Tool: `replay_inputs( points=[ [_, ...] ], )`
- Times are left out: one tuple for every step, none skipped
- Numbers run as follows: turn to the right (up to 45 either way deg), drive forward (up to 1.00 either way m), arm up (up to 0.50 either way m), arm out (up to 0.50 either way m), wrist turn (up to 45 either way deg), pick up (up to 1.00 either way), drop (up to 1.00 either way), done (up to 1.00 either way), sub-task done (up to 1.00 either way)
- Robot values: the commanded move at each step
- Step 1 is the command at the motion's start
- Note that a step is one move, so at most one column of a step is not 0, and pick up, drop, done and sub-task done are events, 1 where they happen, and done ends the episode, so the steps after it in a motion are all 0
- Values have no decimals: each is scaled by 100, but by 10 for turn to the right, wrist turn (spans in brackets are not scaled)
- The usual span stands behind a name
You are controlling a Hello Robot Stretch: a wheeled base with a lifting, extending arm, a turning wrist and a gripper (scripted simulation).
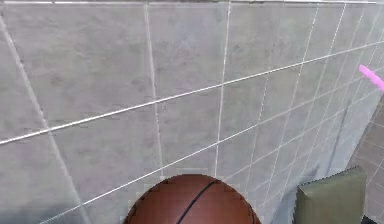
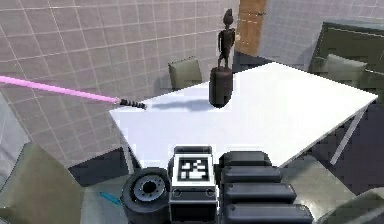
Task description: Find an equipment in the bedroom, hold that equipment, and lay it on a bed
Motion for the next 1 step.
replay_inputs(
  points=[
    [450,0,0,0,0,0,0,0,0]
  ],
)
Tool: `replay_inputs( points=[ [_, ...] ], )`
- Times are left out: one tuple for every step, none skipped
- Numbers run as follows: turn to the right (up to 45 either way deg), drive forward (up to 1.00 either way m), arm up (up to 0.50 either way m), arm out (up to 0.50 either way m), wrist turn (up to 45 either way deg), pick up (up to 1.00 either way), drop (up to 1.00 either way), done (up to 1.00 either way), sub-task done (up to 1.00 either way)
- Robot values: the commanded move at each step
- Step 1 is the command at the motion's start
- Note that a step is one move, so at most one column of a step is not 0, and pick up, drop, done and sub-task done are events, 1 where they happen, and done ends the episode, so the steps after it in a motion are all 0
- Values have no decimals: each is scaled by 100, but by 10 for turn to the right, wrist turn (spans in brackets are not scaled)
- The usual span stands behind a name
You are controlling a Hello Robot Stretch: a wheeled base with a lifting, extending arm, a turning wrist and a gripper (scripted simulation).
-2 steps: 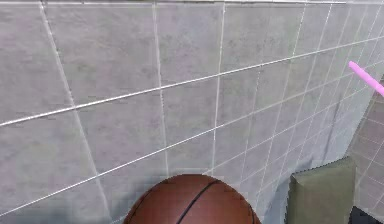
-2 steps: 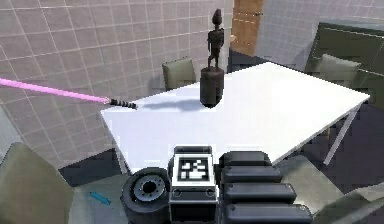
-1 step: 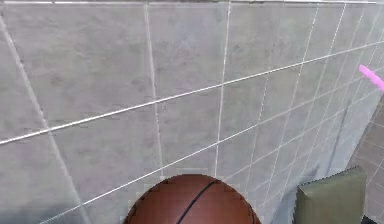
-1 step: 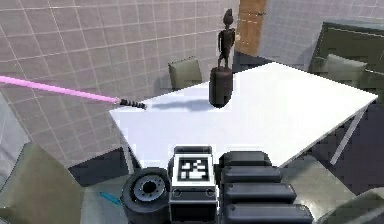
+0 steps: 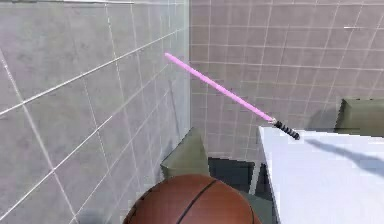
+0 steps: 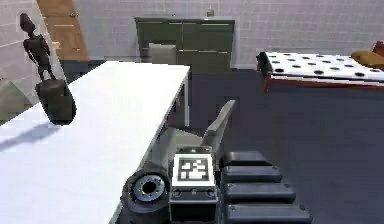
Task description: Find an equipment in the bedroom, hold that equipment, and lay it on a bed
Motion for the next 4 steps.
replay_inputs(
  points=[
    [450,0,0,0,0,0,0,0,0],
    [450,0,0,0,0,0,0,0,0],
    [360,0,0,0,0,0,0,0,0],
    [0,20,0,0,0,0,0,0,0]
  ],
)
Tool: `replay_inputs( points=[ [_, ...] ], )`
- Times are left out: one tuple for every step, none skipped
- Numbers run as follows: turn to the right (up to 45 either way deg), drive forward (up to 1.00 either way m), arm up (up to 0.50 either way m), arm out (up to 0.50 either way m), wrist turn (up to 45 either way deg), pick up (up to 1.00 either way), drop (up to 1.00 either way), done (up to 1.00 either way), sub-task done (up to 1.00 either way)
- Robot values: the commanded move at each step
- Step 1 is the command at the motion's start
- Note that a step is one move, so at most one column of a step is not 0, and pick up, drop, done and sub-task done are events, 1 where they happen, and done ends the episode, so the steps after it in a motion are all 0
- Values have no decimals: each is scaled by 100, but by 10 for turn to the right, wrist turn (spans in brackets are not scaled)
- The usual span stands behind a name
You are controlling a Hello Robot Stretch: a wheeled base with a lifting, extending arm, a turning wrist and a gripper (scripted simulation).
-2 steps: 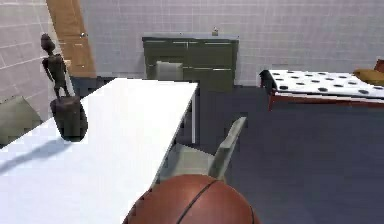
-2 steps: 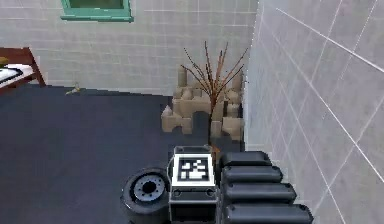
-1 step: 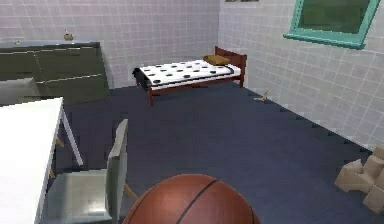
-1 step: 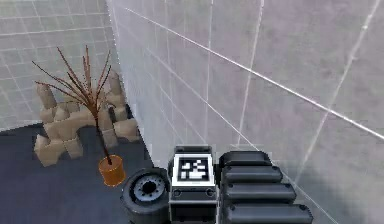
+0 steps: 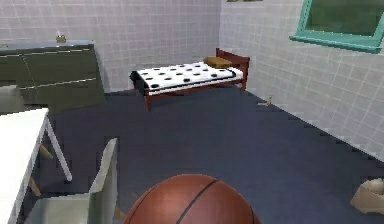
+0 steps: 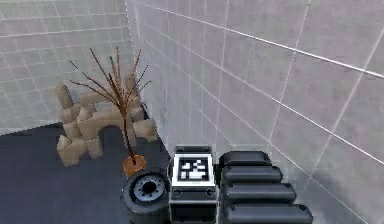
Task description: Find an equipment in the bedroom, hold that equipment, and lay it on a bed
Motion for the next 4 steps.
replay_inputs(
  points=[
    [210,0,0,0,0,0,0,0,0],
    [0,85,0,0,0,0,0,0,0],
    [-180,0,0,0,0,0,0,0,0],
    [0,100,0,0,0,0,0,0,0]
  ],
)
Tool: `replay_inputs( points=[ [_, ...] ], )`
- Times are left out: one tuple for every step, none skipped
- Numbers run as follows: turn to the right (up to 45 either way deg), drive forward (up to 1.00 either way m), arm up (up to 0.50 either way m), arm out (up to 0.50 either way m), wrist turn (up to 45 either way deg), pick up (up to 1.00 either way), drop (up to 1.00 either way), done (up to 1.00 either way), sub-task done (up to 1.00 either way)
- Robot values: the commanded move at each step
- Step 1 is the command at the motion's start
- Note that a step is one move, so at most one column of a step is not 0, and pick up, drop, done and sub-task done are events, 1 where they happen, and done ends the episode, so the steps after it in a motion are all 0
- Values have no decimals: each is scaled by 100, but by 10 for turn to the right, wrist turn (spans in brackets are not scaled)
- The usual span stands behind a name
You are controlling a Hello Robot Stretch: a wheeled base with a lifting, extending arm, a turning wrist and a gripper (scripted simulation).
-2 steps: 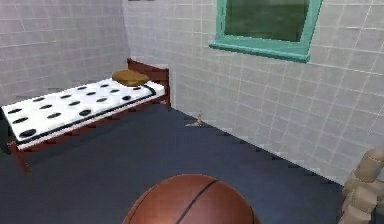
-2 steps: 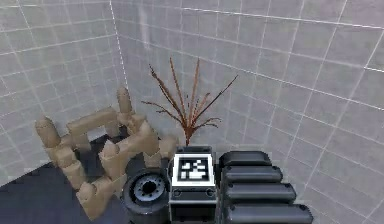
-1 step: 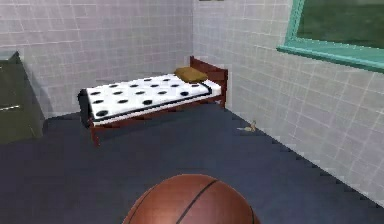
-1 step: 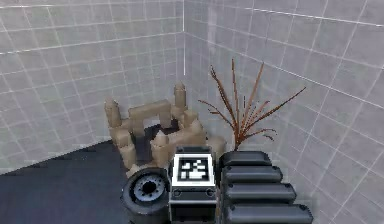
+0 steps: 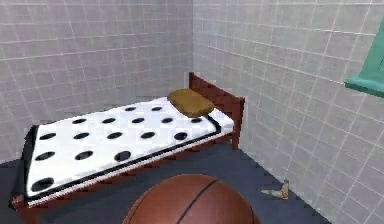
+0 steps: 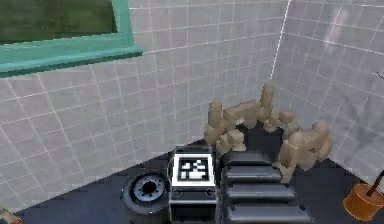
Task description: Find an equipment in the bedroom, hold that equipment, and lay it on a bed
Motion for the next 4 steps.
replay_inputs(
  points=[
    [0,95,0,0,0,0,0,0,0],
    [-450,0,0,0,0,0,0,0,0],
    [-450,0,0,0,0,0,0,0,0],
    [-450,0,0,0,0,0,0,0,0]
  ],
)
